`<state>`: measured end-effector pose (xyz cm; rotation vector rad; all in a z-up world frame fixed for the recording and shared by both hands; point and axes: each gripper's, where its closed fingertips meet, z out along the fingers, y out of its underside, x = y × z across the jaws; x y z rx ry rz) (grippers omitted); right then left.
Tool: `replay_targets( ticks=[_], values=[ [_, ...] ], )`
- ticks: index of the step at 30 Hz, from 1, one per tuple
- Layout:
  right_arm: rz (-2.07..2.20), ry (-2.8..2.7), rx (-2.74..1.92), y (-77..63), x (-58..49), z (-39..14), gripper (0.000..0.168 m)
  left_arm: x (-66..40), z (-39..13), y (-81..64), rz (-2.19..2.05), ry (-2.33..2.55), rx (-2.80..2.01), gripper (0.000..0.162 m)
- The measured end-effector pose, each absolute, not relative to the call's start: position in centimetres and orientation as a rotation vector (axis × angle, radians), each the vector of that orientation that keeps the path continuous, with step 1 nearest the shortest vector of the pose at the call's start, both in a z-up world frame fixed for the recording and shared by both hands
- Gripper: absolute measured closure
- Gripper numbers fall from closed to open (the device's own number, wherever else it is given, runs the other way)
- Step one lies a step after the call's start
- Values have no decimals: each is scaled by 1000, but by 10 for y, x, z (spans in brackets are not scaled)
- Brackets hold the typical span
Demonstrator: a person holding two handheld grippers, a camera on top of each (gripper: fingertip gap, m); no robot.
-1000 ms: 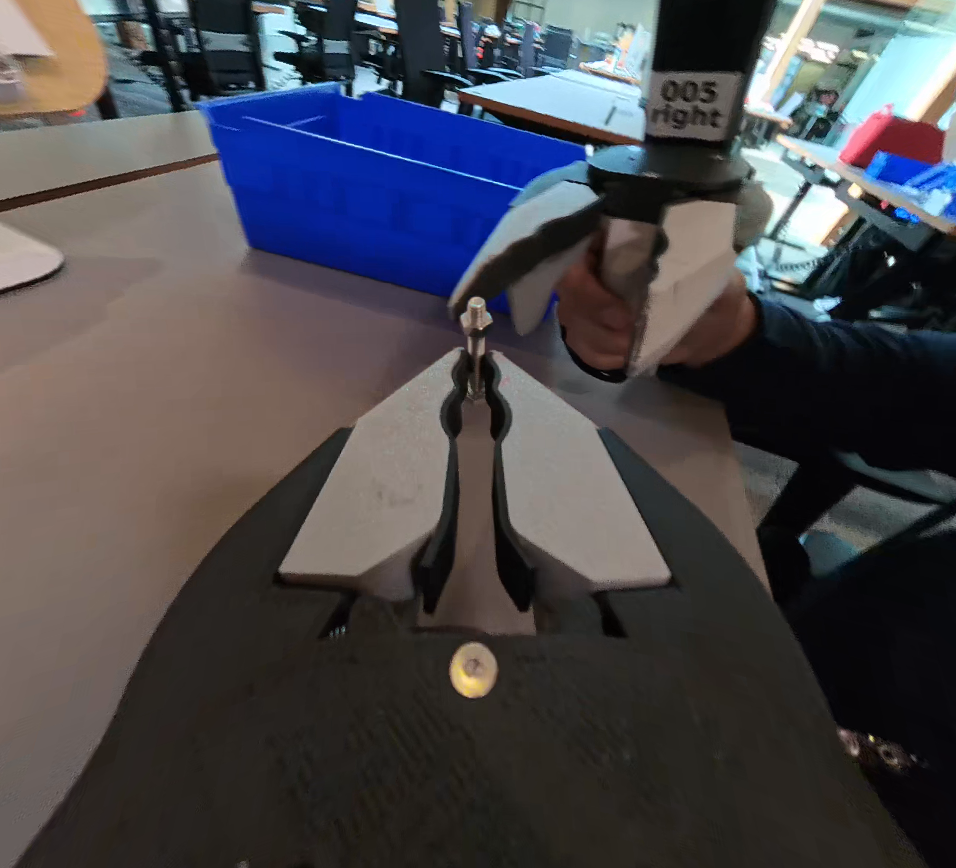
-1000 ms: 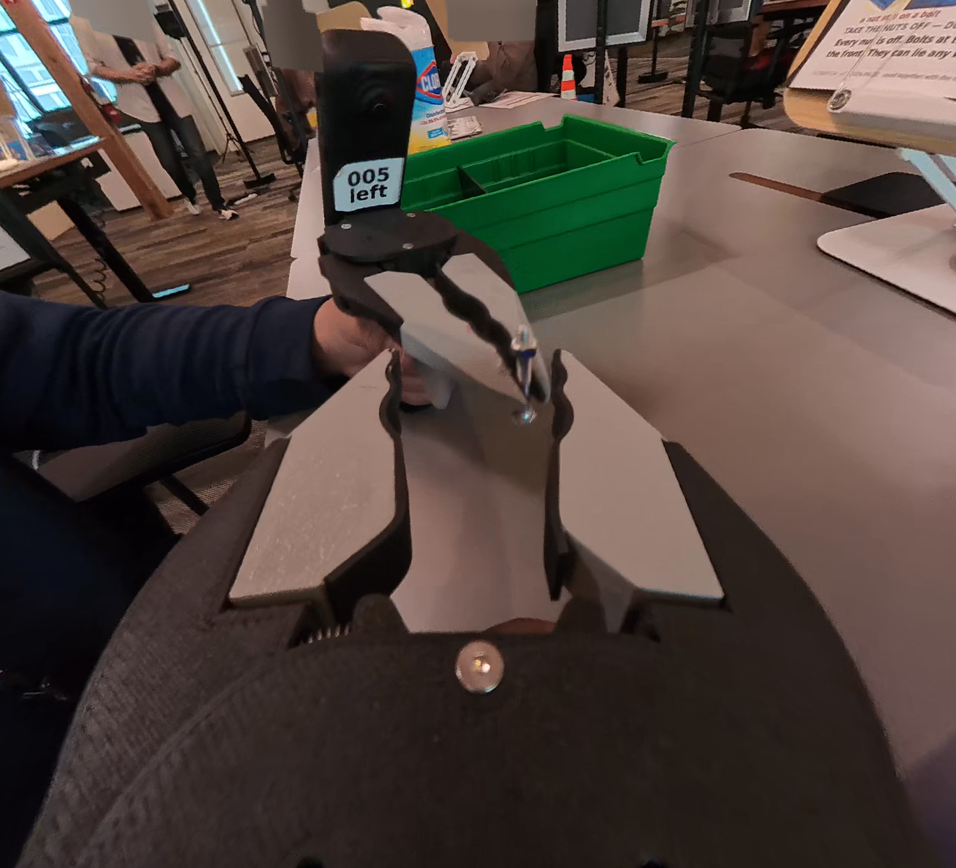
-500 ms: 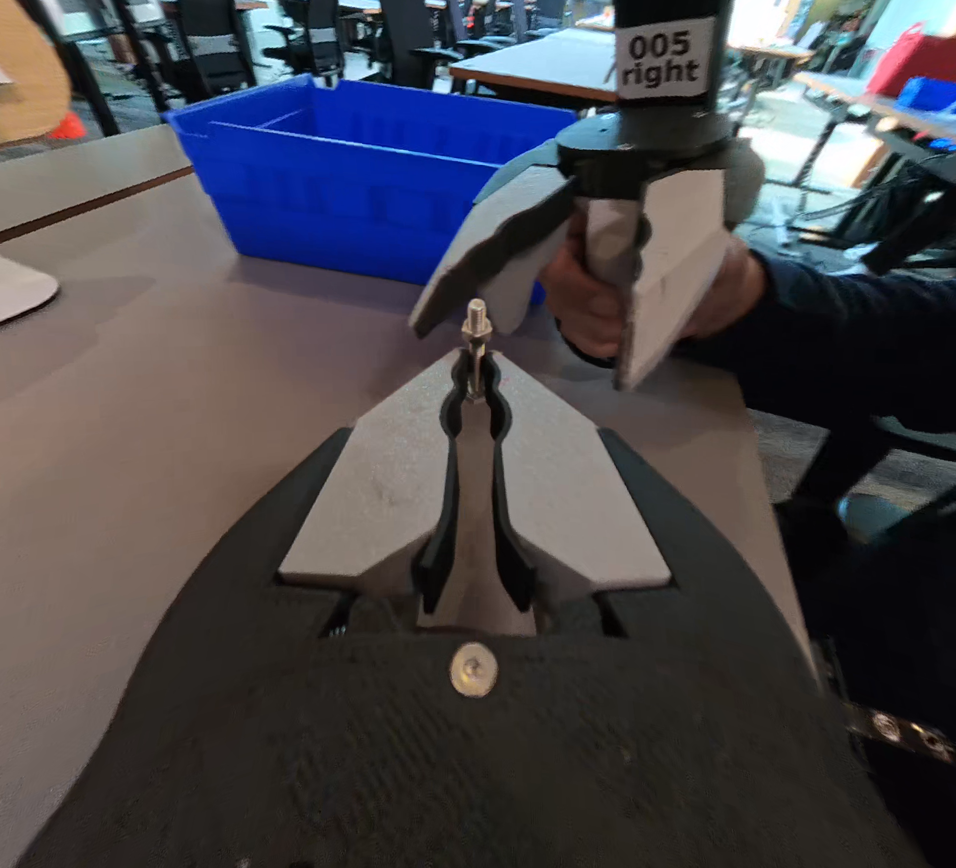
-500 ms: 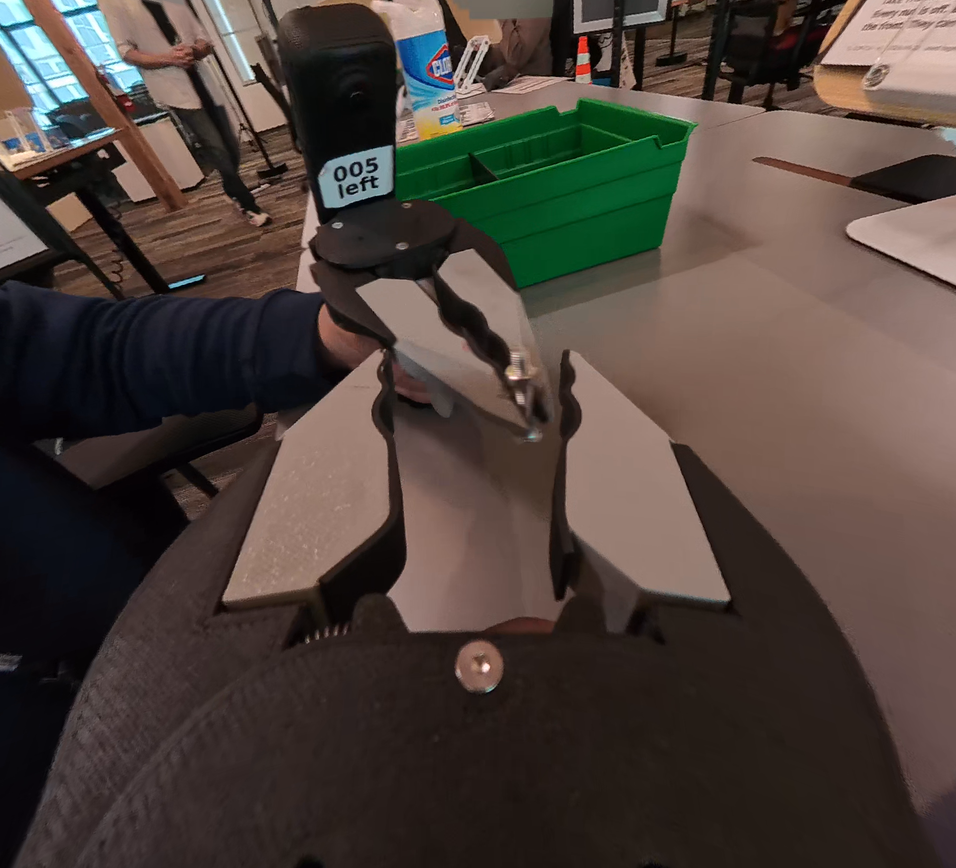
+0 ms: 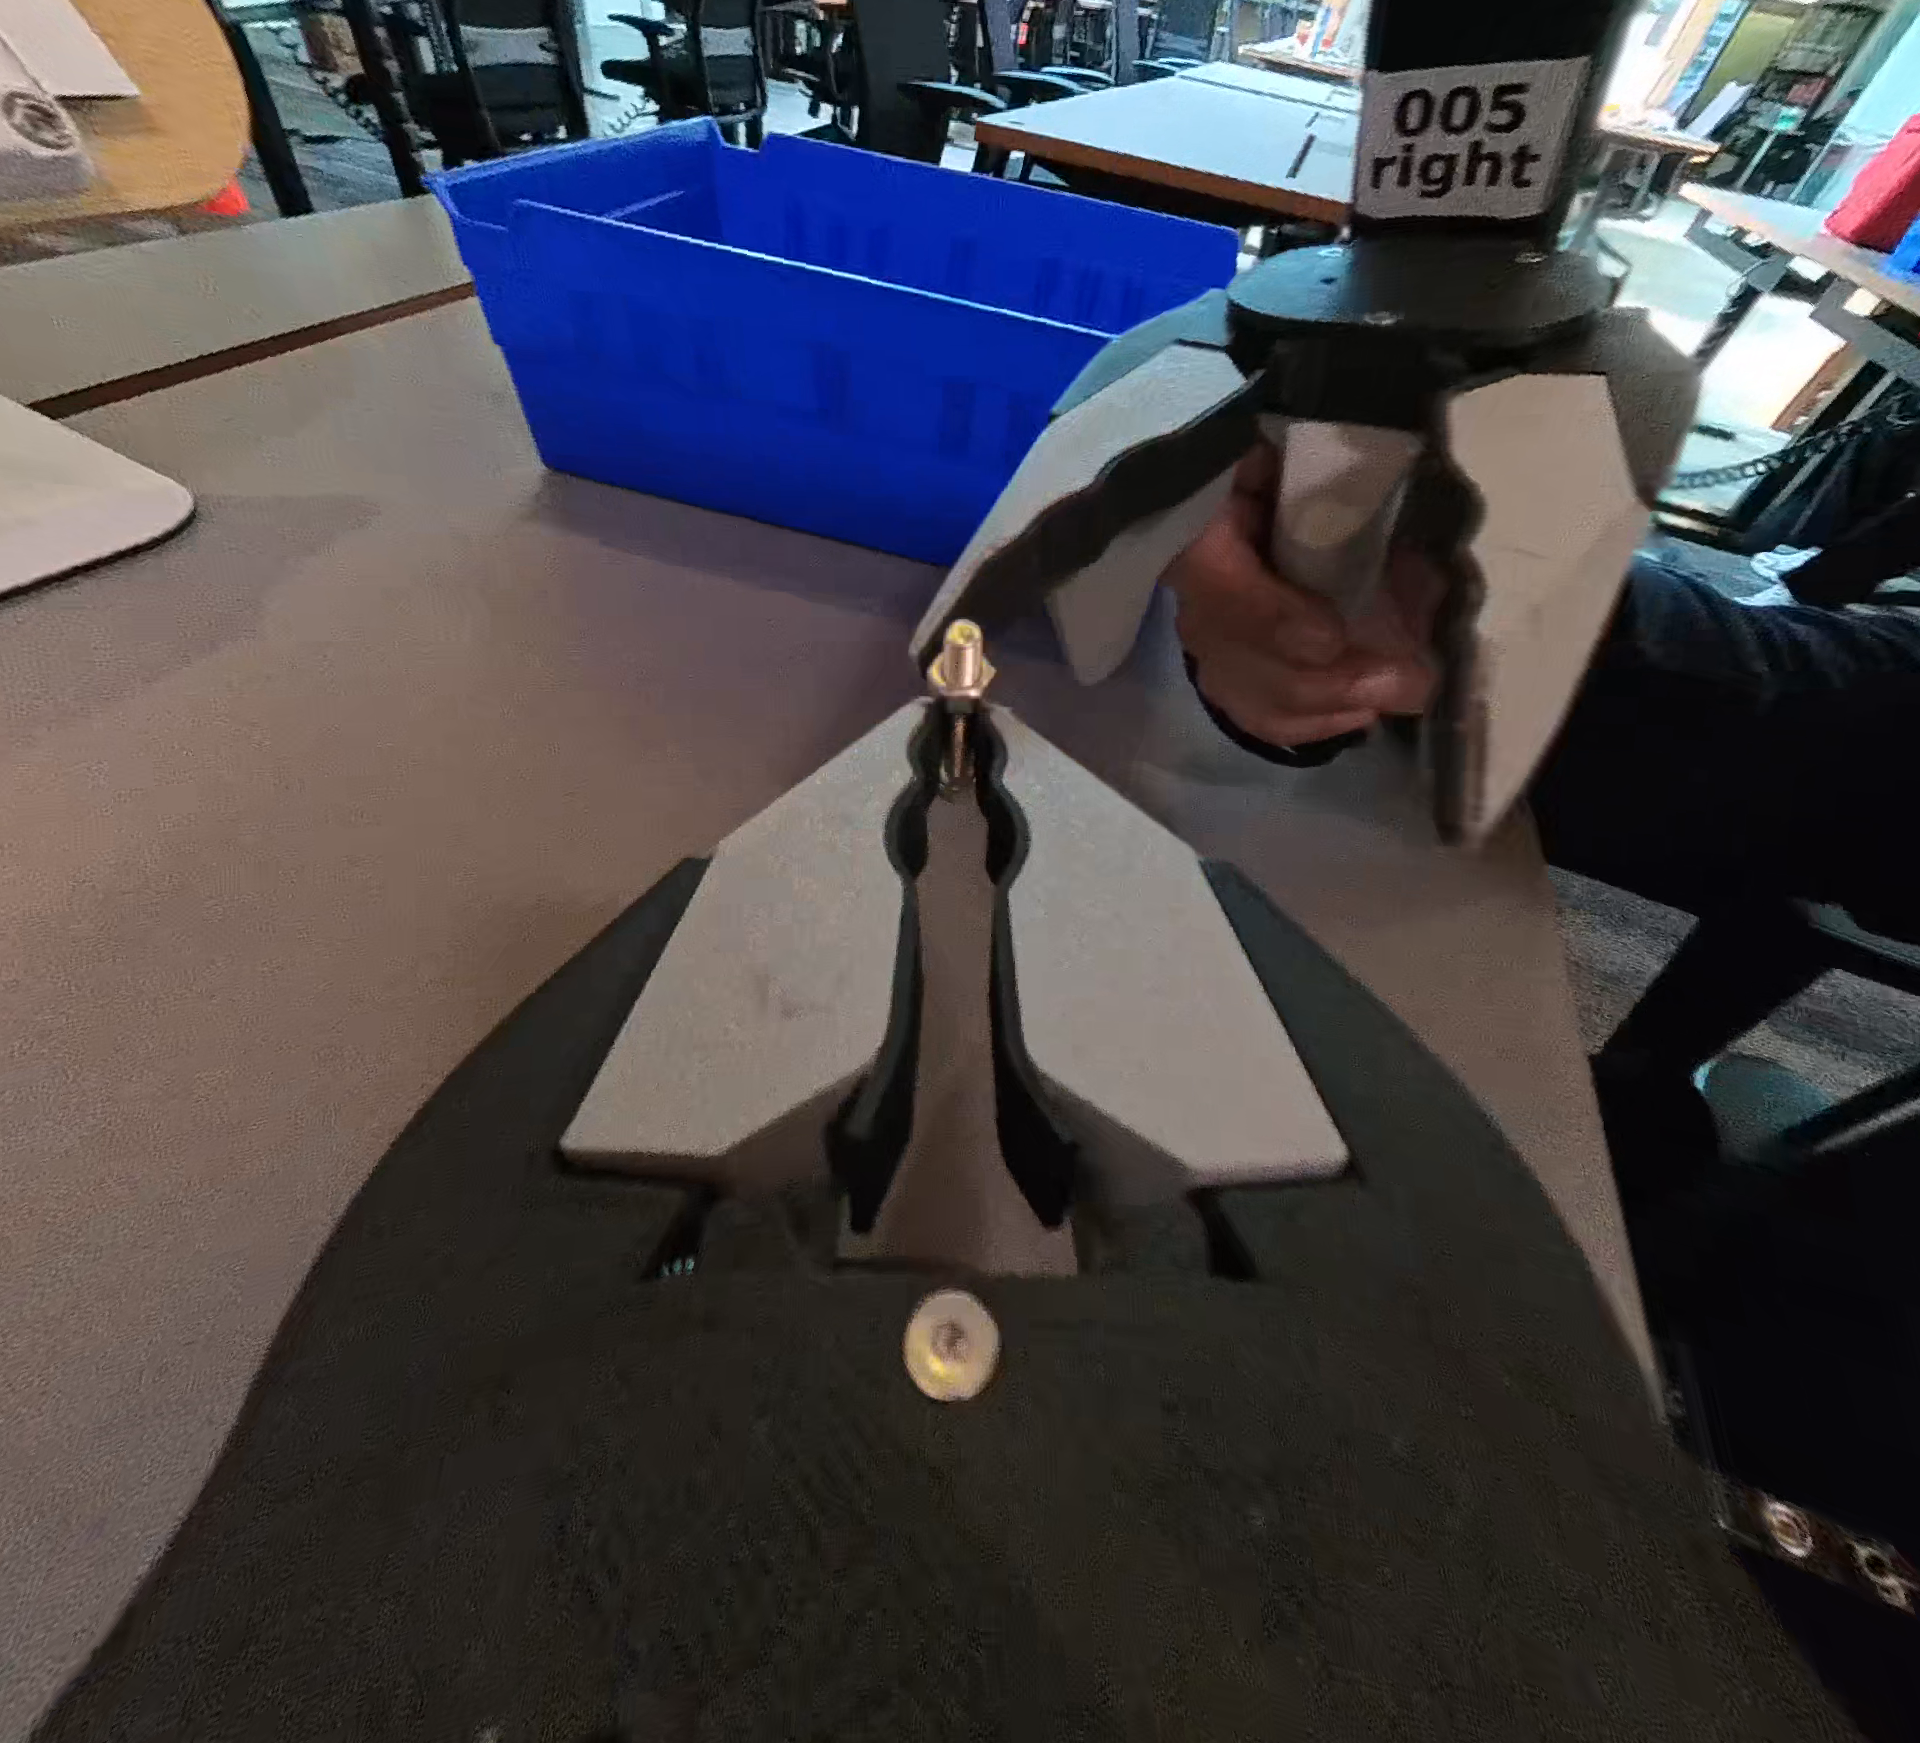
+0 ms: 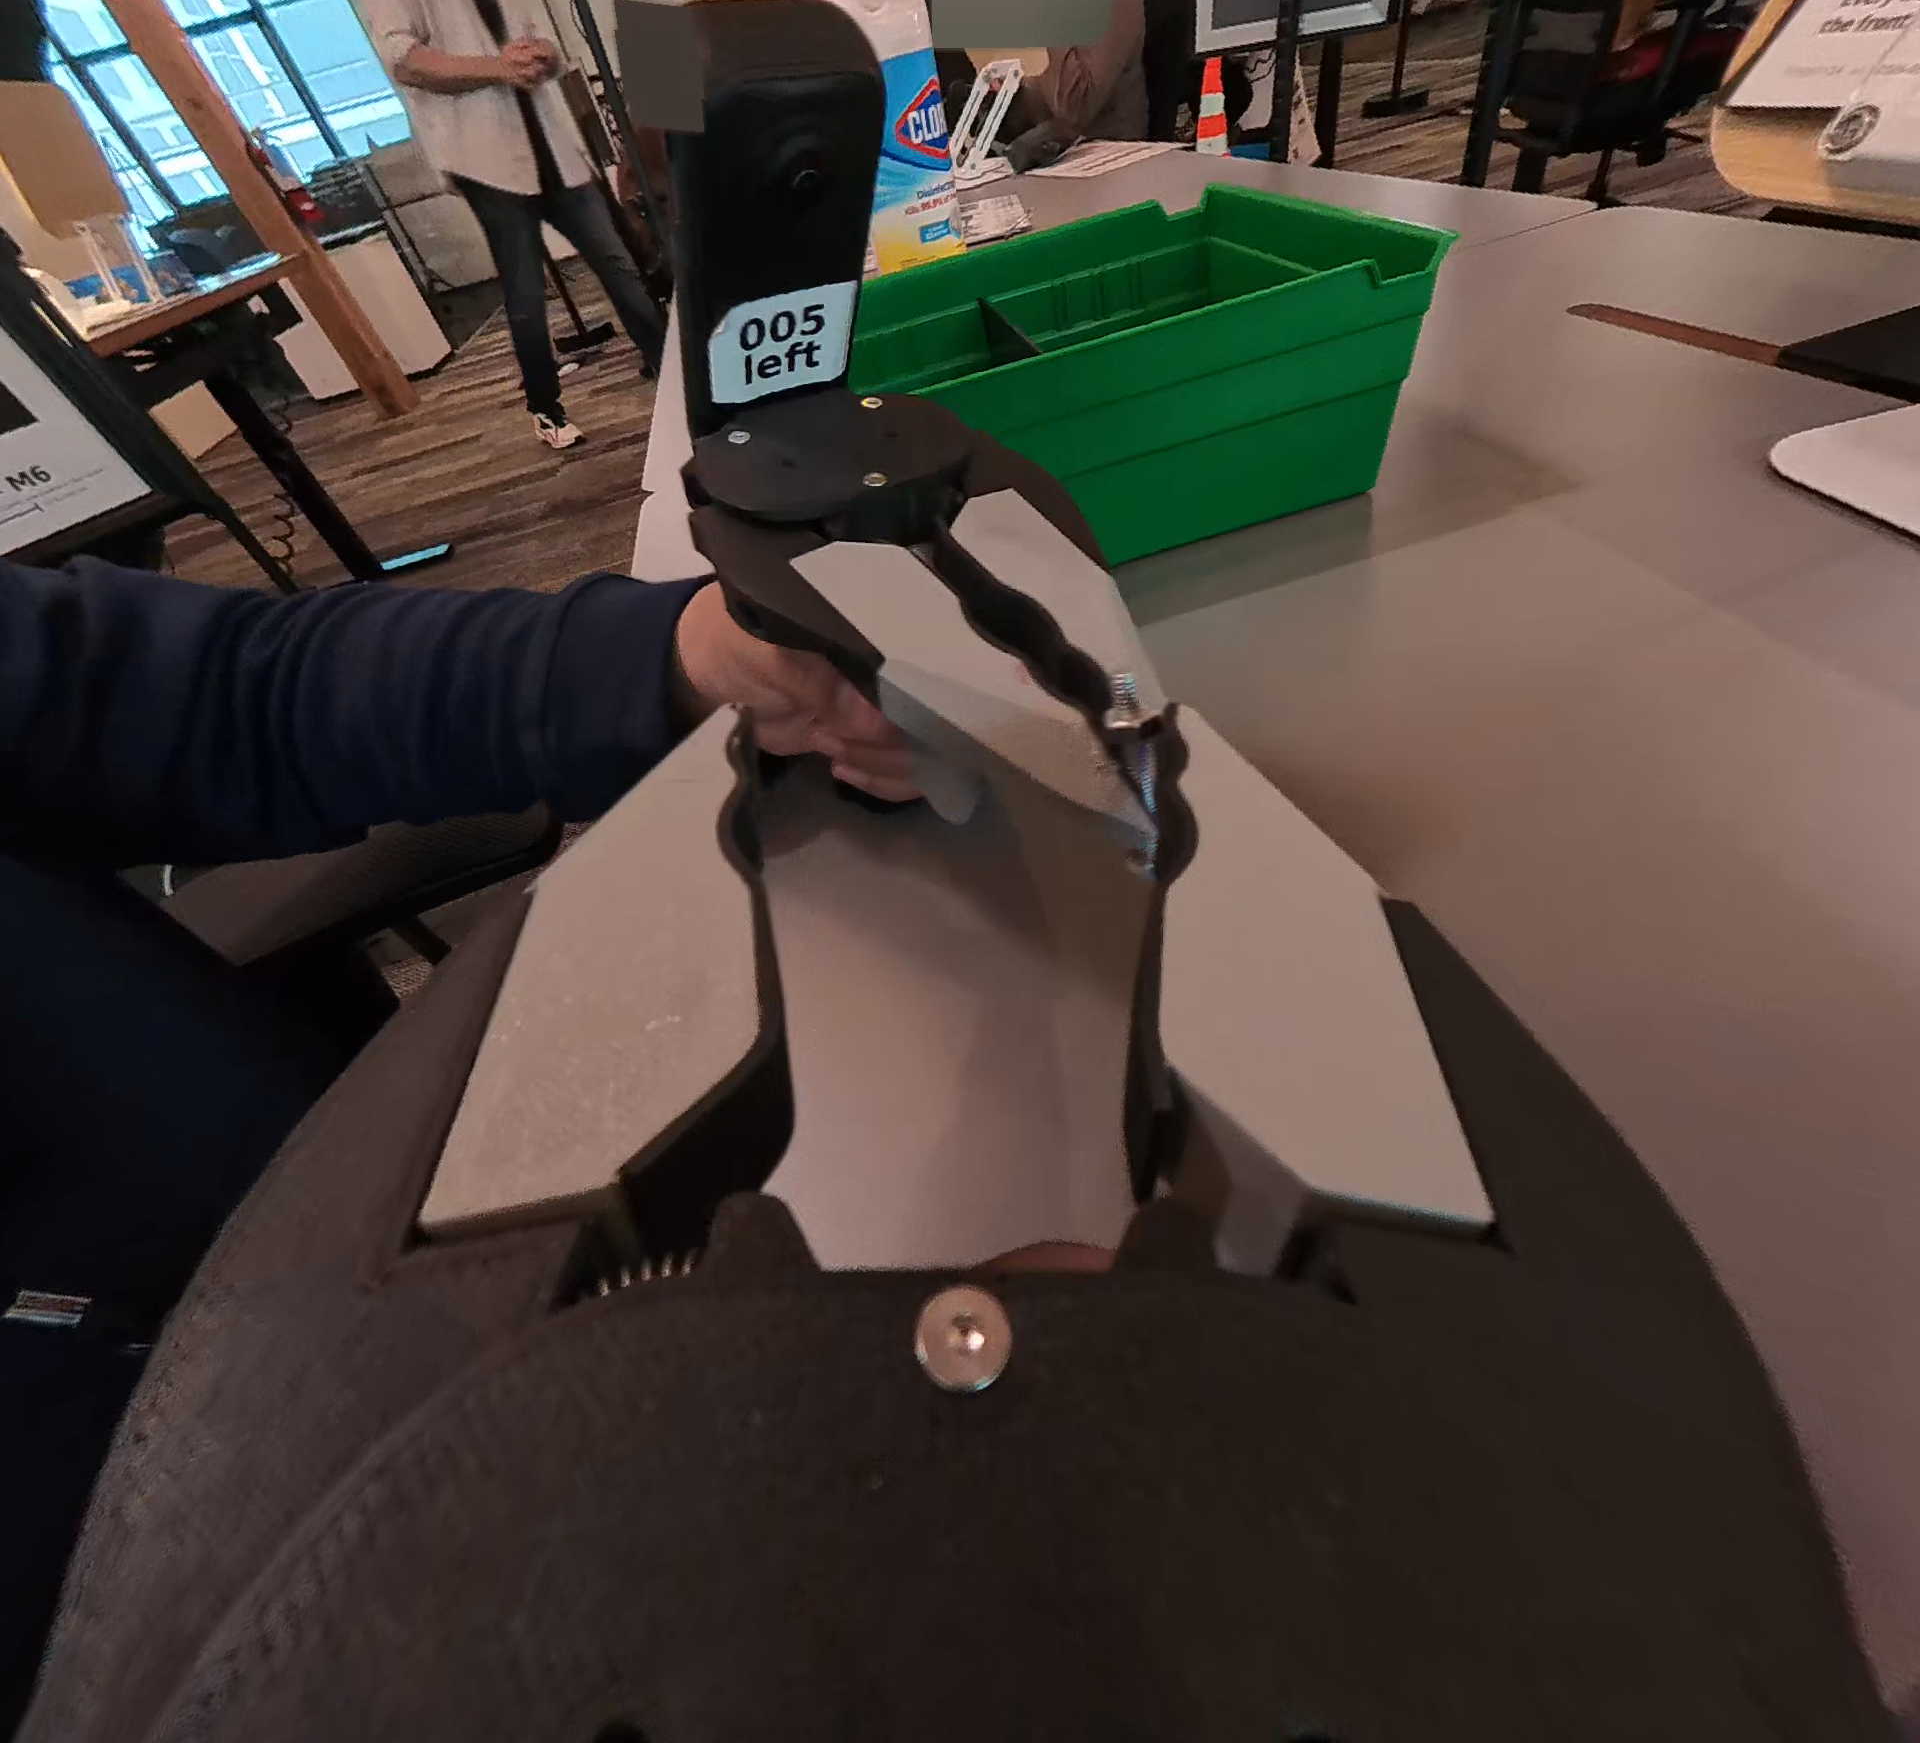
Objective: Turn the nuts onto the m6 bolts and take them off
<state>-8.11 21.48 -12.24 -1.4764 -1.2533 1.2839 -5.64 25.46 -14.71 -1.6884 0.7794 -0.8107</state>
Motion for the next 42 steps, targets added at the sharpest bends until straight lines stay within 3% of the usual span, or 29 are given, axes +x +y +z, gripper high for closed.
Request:
replay_targets(
  ticks=[1, 2, 9, 18, 26, 30, 34, 37, 42],
  values=[
    [1274, -1258, -1466, 214, -80, -121, 93, -64, -148, 263, -774, 719, -1715, 159],
    [1304, -1289, -1413, 207, -79, -116, 122, -76, -150, 275, -721, 631, -1752, 159],
    [1208, -1171, -1514, 235, -75, -123, 119, -66, -151, 259, -787, 750, -1729, 159],
    [1130, -1193, -1567, 241, -77, -134, 165, -51, -160, 247, -691, 909, -1713, 159],
    [1047, -1178, -1611, 249, -73, -140, 166, -52, -161, 251, -661, 887, -1733, 159],
    [990, -1155, -1635, 257, -70, -143, 166, -57, -158, 256, -748, 803, -1756, 137],
    [943, -1093, -1642, 265, -61, -138, 166, -63, -151, 258, -808, 740, -1734, 132],
    [954, -1053, -1649, 262, -50, -121, 166, -65, -149, 259, -816, 719, -1728, 132],
    [736, -961, -1582, 276, 7, -48, 166, -62, -151, 257, -797, 745, -1732, 133]
  ],
)
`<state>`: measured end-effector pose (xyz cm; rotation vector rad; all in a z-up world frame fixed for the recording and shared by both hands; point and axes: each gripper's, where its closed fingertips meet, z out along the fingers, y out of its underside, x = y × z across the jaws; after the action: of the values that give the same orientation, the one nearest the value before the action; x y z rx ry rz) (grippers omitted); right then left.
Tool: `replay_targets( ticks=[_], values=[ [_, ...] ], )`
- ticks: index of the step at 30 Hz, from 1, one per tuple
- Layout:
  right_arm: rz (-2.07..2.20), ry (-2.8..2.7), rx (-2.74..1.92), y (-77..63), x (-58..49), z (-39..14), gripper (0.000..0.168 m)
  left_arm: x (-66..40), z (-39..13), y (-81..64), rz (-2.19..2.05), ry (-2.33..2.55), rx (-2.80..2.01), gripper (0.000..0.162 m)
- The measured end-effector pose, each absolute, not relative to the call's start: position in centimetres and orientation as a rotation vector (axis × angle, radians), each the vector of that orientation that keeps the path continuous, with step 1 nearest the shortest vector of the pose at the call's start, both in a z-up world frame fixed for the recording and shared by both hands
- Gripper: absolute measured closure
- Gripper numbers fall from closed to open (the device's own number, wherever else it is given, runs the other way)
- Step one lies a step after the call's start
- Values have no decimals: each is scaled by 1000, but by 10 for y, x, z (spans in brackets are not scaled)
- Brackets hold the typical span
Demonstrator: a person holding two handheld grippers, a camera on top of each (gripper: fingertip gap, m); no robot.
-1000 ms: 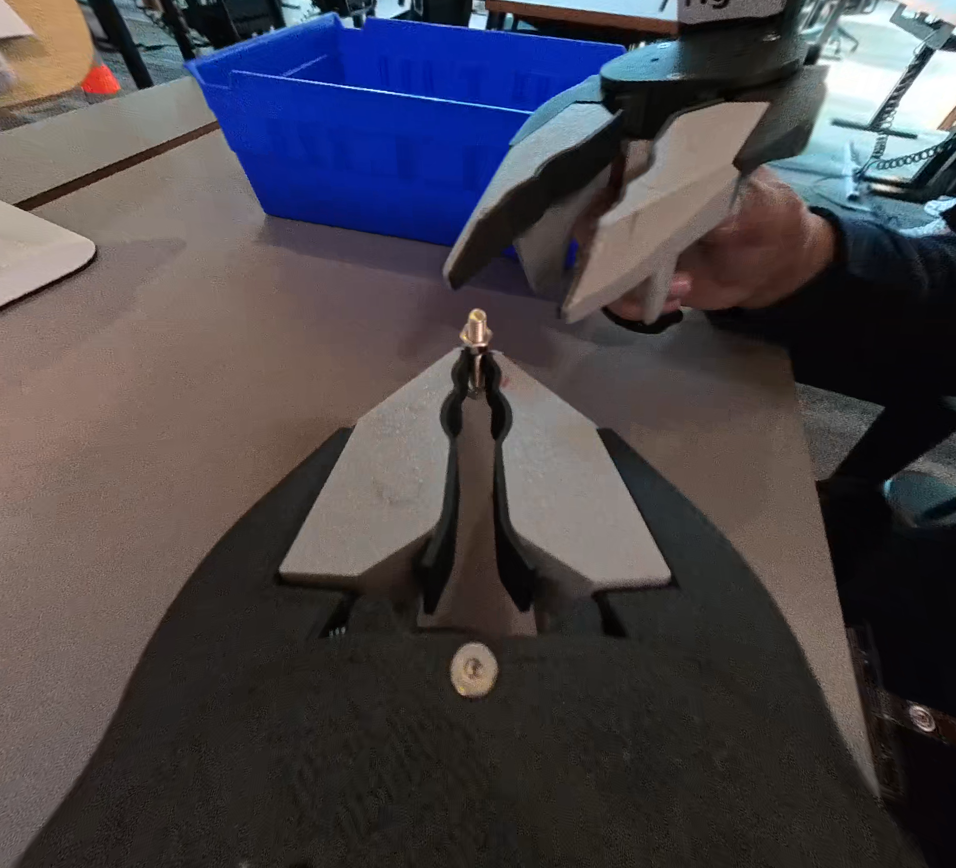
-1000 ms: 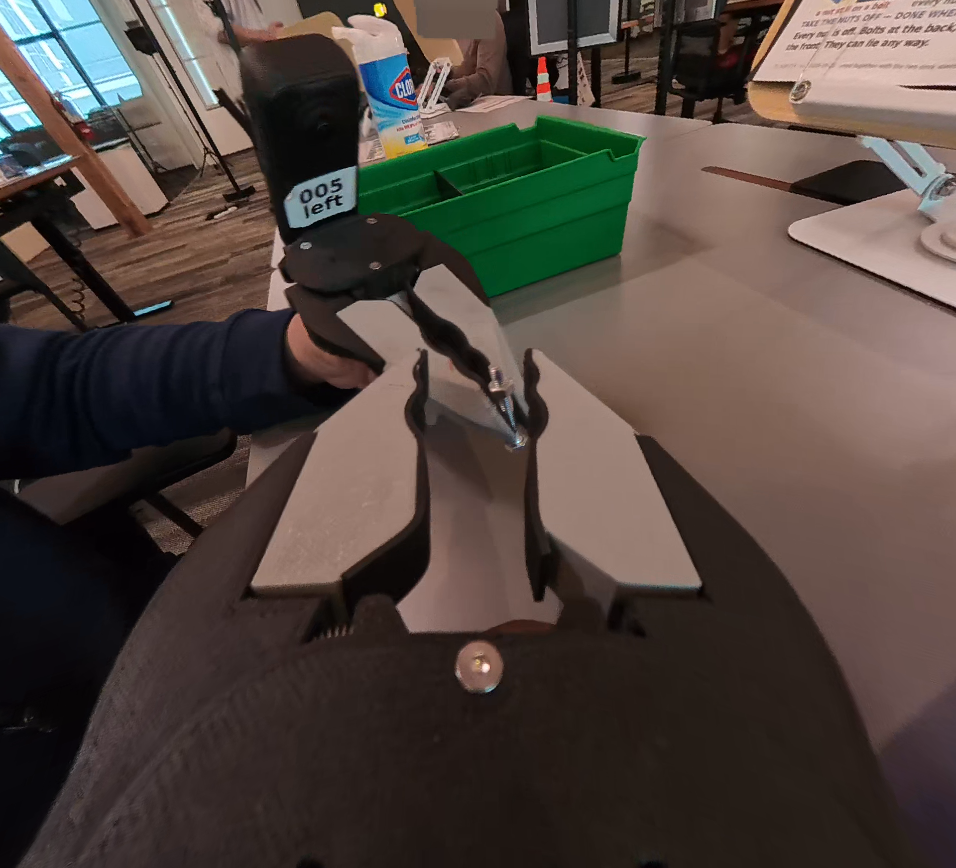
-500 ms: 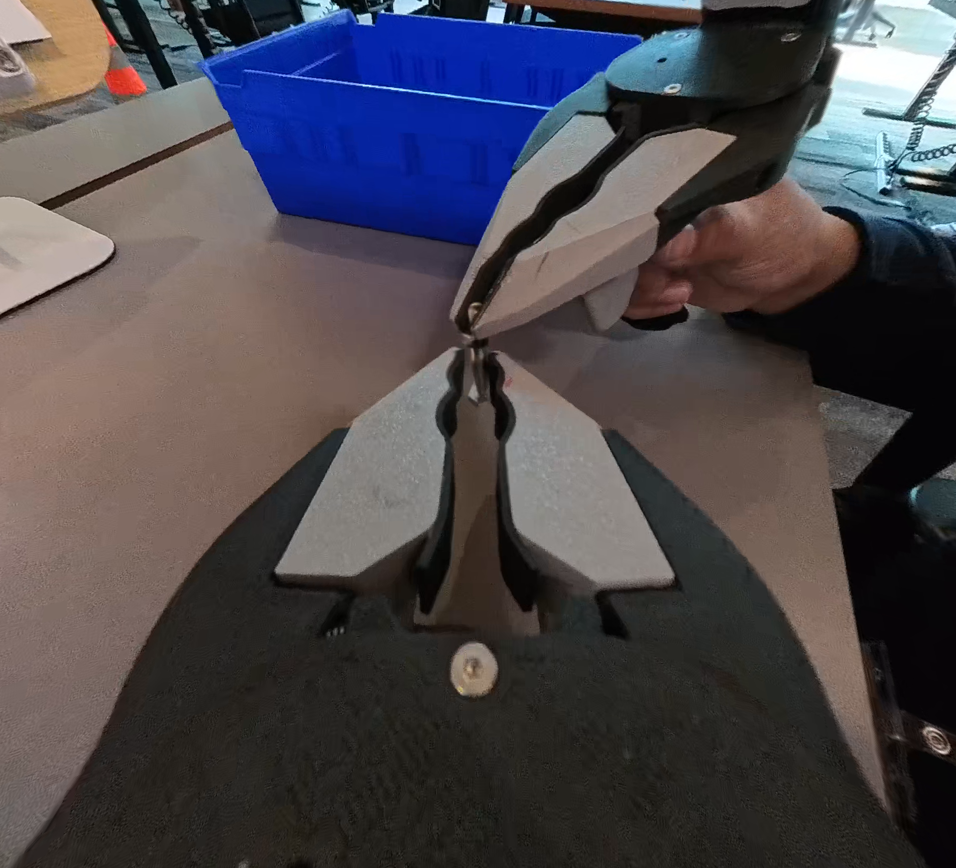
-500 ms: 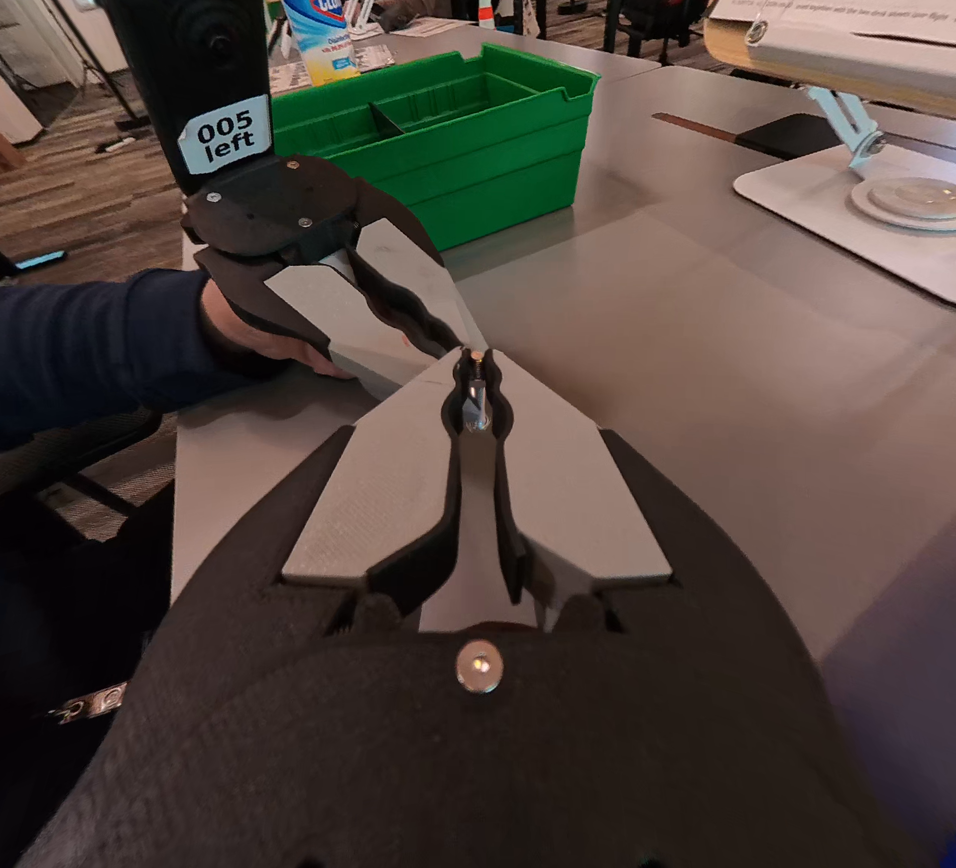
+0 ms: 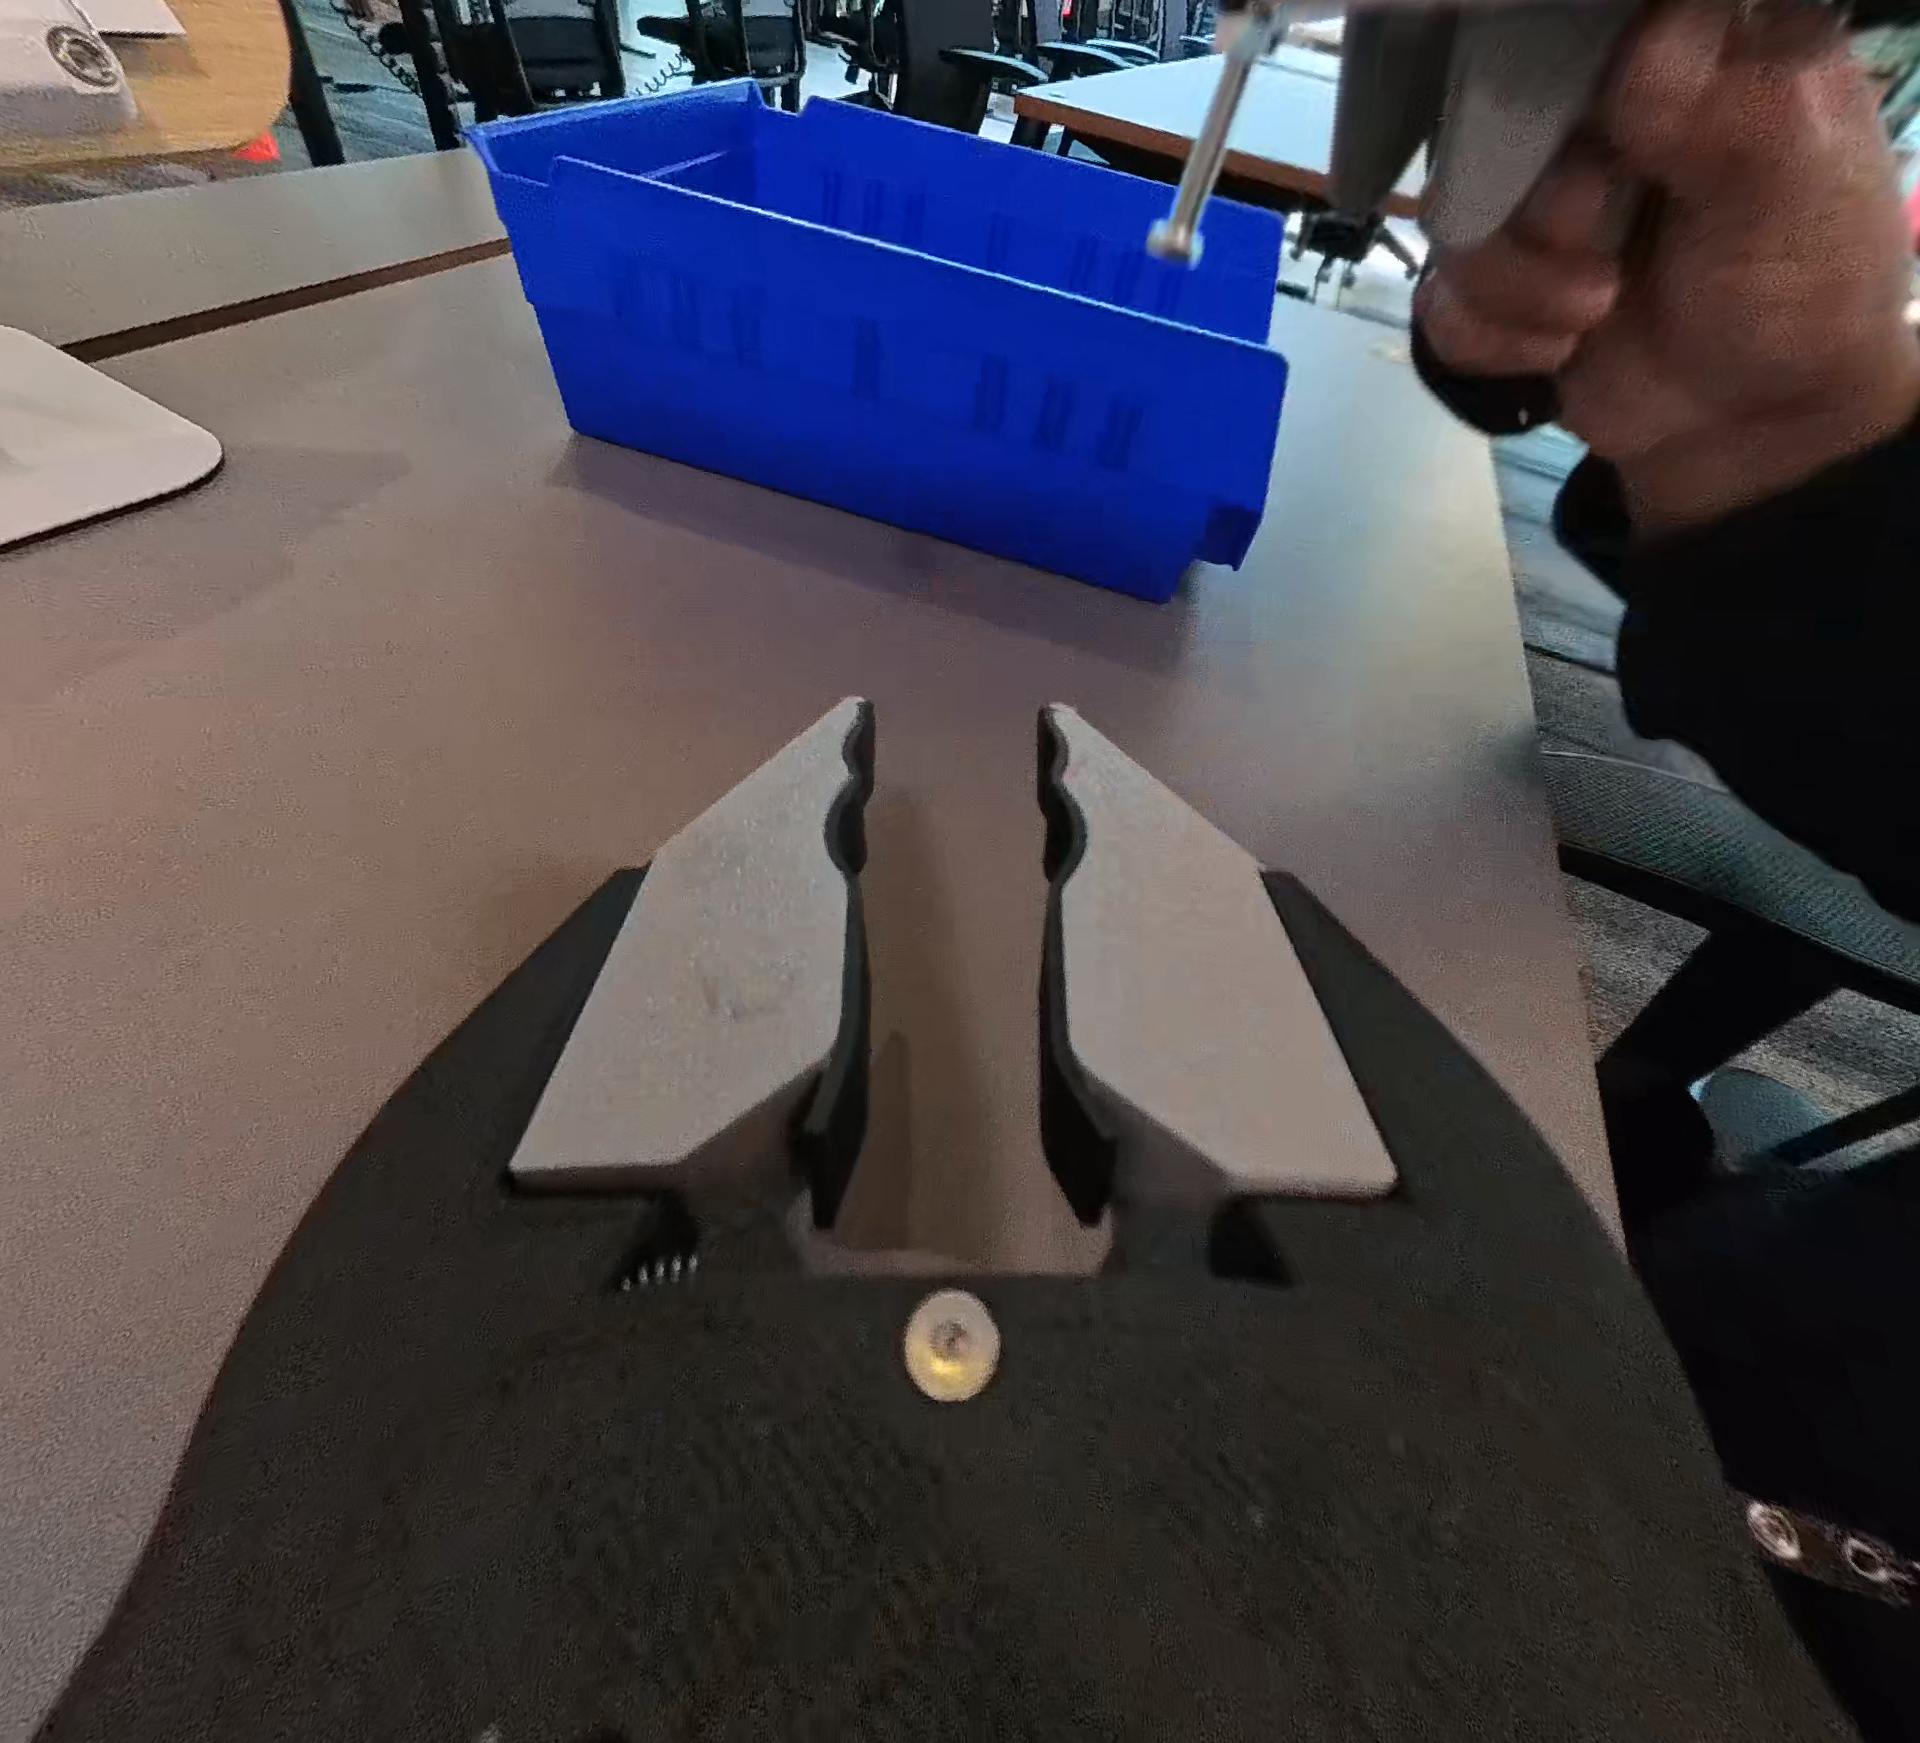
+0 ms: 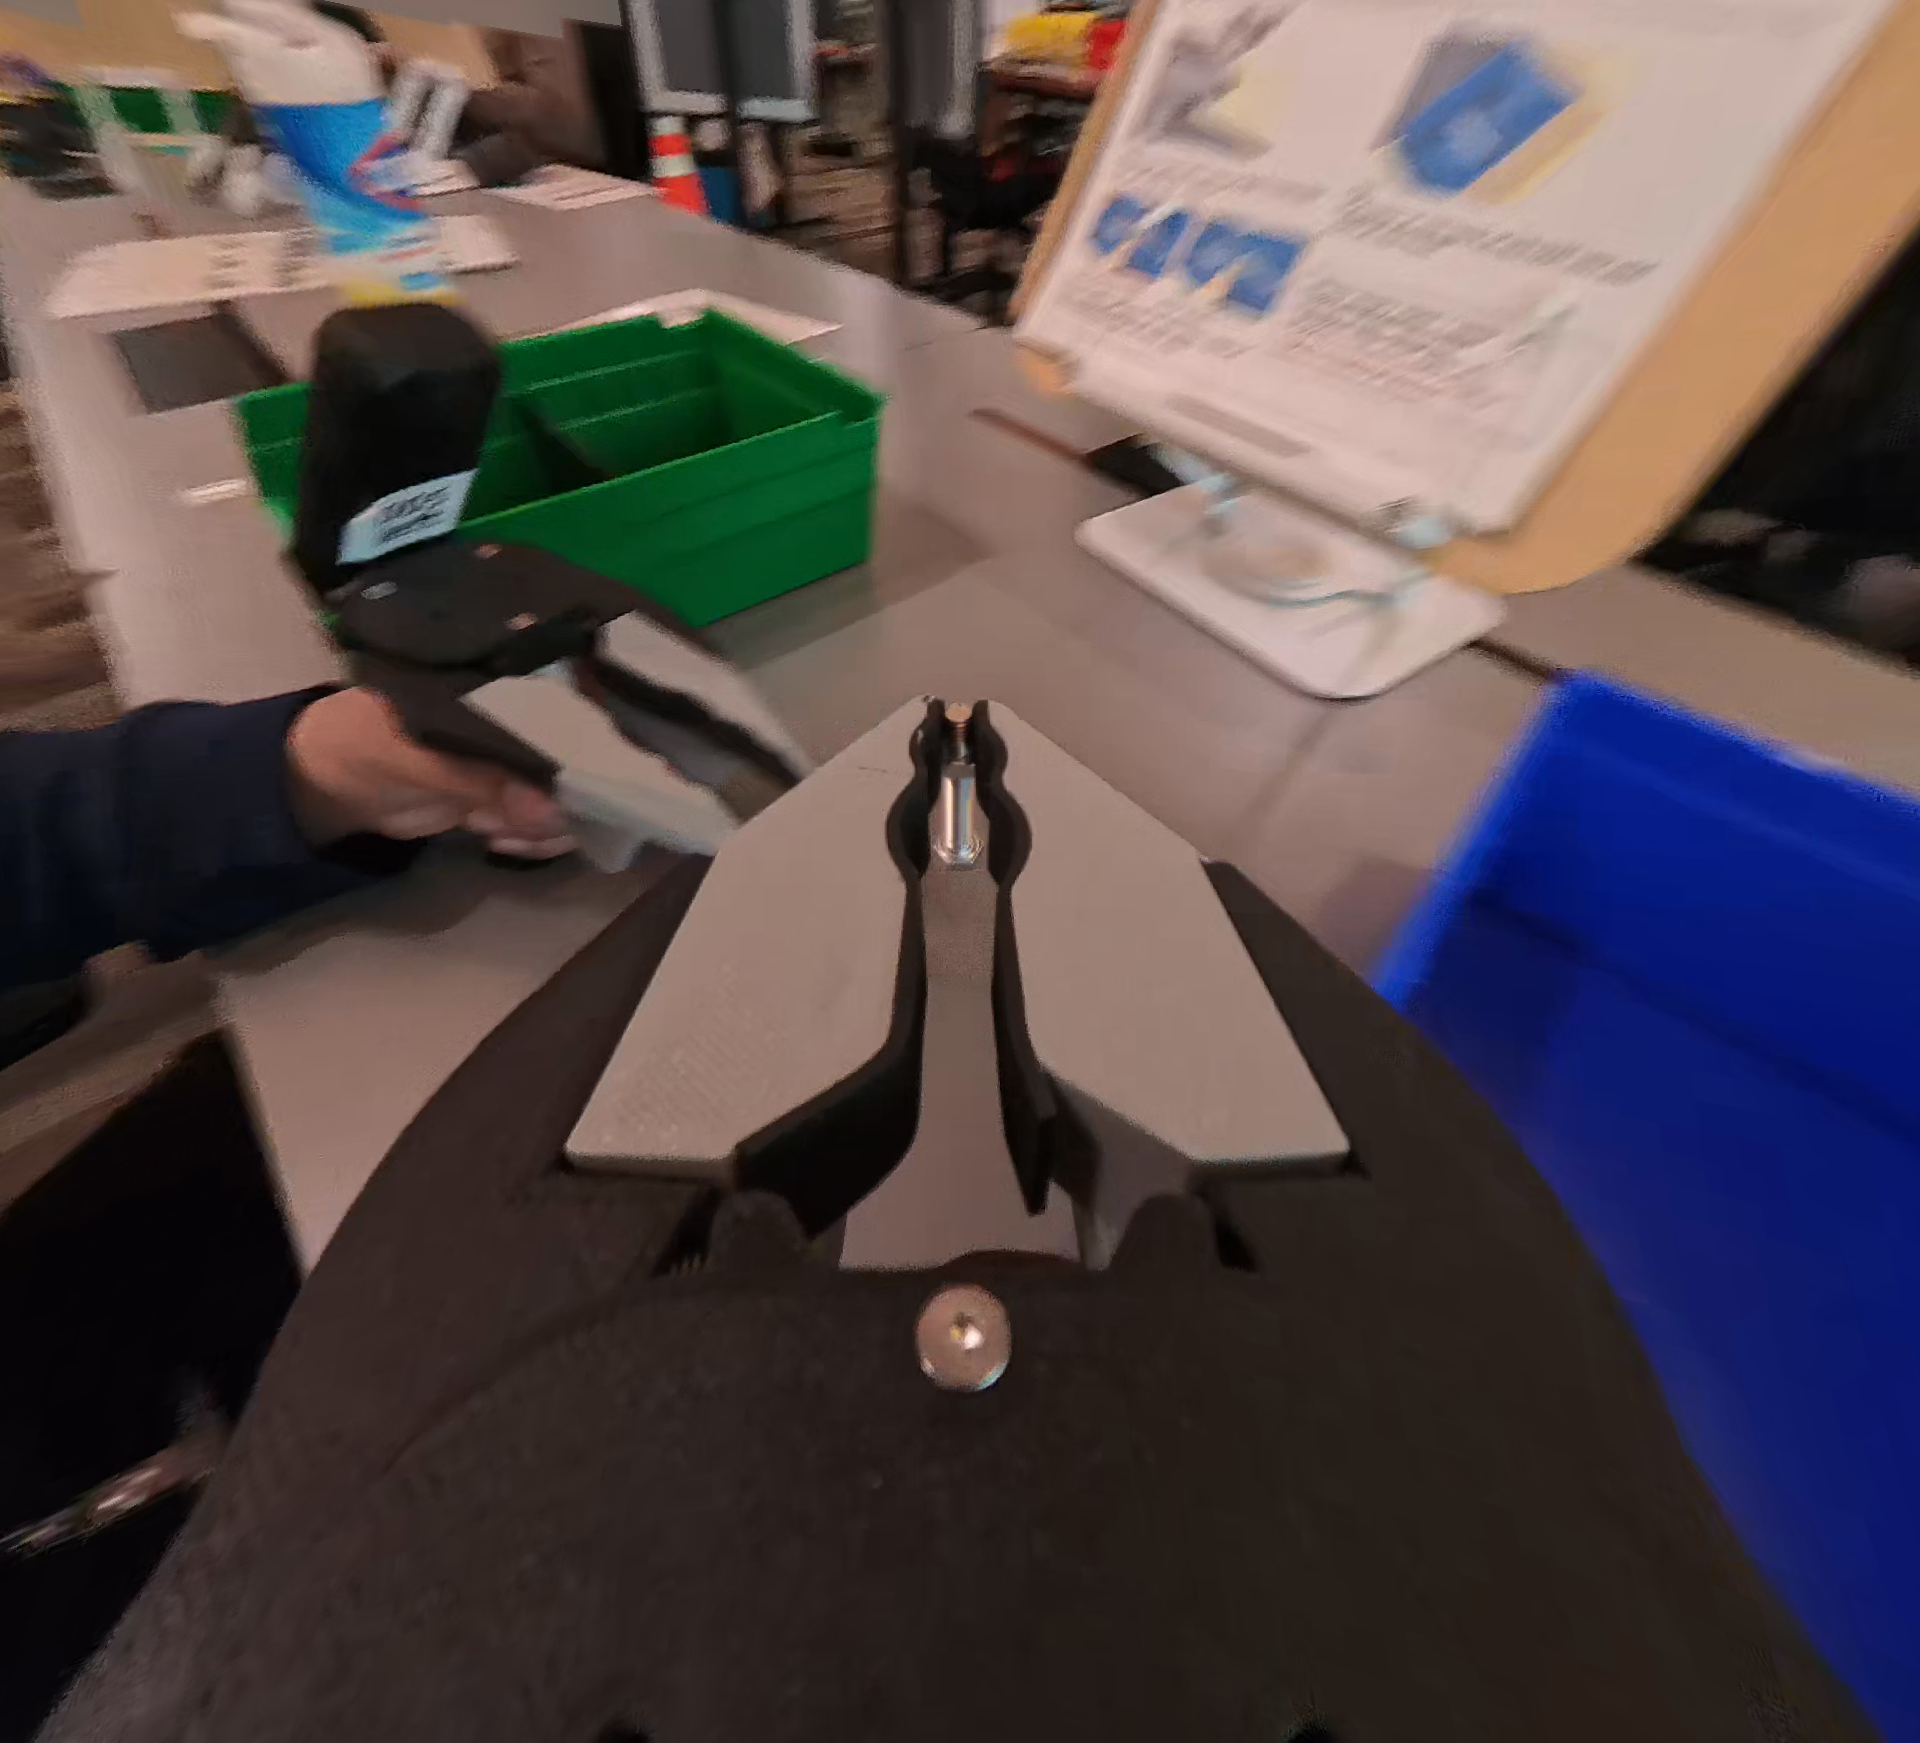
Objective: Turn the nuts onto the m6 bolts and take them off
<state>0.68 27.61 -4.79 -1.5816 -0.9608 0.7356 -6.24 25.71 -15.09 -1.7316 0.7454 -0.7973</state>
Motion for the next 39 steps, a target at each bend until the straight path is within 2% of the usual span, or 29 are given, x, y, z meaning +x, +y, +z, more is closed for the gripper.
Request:
replay_targets(
  ticks=[4, 8, 10, 11, 13, 16, 21, 23, 28, 31, 35, 39],
  values=[
    [446, -697, -1602, 338, 107, -6, 166, -61, -152, 255, -782, 763, -1736, 134],
    [267, -593, -1871, 398, 176, -79, 164, -61, -154, 255, -750, 779, -1739, 136],
    [292, -568, -1970, 405, 187, -106, 149, -61, -154, 255, -746, 774, -1738, 136],
    [300, -537, -1971, 406, 192, -103, 143, -62, -154, 256, -750, 766, -1737, 136],
    [361, -504, -1858, 400, 190, -72, 143, -64, -153, 257, -763, 744, -1740, 137],
    [503, -558, -1775, 382, 162, -34, 137, -65, -154, 259, -773, 732, -1754, 137],
    [814, -882, -1725, 322, 46, -34, 124, -62, -155, 257, -763, 761, -1752, 136],
    [923, -1013, -1685, 296, -7, -47, 120, -61, -156, 257, -762, 771, -1754, 136],
    [979, -1081, -1679, 300, -93, -107, 126, -62, -153, 255, -777, 767, -1737, 135],
    [802, -1040, -1734, 339, -95, -145, 126, -60, -152, 250, -791, 790, -1719, 135],
    [776, -1094, -1817, 341, -91, -179, 125, -53, -153, 243, -774, 795, -1732, 133],
    [760, -1132, -1812, 336, -93, -185, 125, -55, -106, 203, -895, 749, -1653, 131]
  ],
)
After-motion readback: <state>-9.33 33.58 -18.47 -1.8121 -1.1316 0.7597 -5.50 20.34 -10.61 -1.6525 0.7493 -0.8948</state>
